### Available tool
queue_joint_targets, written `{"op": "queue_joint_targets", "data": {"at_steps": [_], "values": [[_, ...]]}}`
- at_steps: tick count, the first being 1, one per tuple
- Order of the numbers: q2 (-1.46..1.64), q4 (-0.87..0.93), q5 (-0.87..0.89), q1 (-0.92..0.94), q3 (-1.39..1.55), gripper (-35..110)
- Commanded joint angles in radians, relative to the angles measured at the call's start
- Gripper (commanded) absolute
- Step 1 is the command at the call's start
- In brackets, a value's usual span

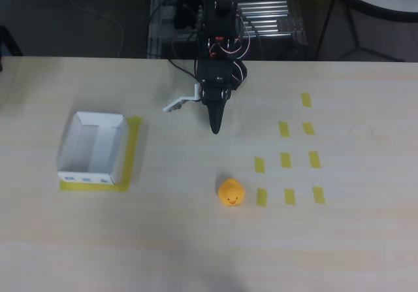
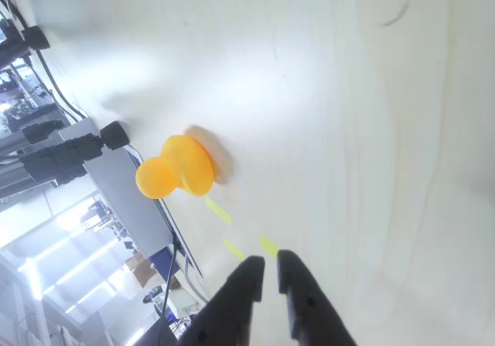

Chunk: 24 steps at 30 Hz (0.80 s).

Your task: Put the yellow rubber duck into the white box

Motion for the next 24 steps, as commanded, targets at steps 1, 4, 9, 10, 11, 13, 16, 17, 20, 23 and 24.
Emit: {"op": "queue_joint_targets", "data": {"at_steps": [1,4,9,10,11,13,16,17,20,23,24], "values": [[0.049,0.02,0.012,-0.009,0.009,0],[0.049,0.02,0.012,-0.009,0.009,0],[0.049,0.02,0.012,-0.009,0.009,0],[0.049,0.02,0.012,-0.009,0.009,0],[0.049,0.02,0.012,-0.009,0.009,0],[0.049,0.02,0.012,-0.009,0.009,0],[0.049,0.02,0.012,-0.009,0.009,0],[0.049,0.02,0.012,-0.009,0.009,0],[0.049,0.02,-0.009,-0.028,0.008,0],[-0.055,0.011,-0.031,-0.023,-0.067,0],[-0.117,0.017,-0.058,-0.015,-0.127,0]]}}
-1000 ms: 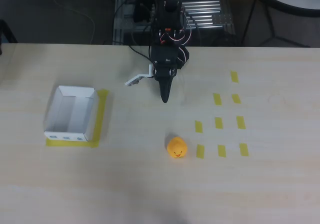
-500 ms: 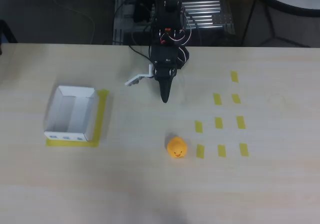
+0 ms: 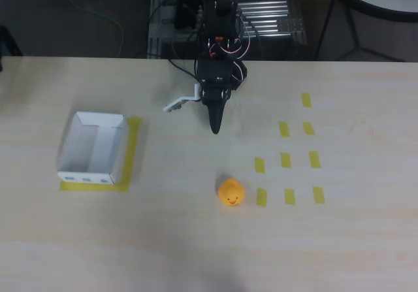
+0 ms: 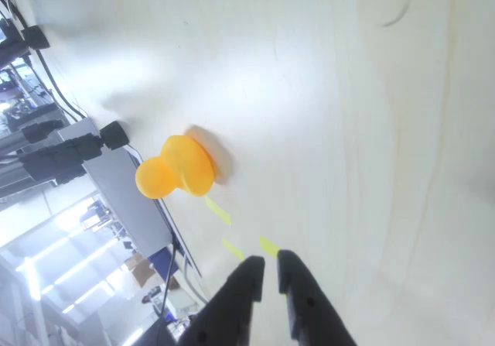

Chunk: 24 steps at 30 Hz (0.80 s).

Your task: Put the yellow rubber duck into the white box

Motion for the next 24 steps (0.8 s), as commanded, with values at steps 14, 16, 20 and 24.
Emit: {"op": "queue_joint_targets", "data": {"at_steps": [14,16,20,24], "values": [[-1.218,0.308,-0.508,0.009,-1.313,42],[-1.316,0.319,-0.545,-0.006,-1.388,44],[-1.523,0.407,-0.546,-0.034,-1.555,49],[-1.694,0.472,-0.548,-0.058,-1.686,54]]}}
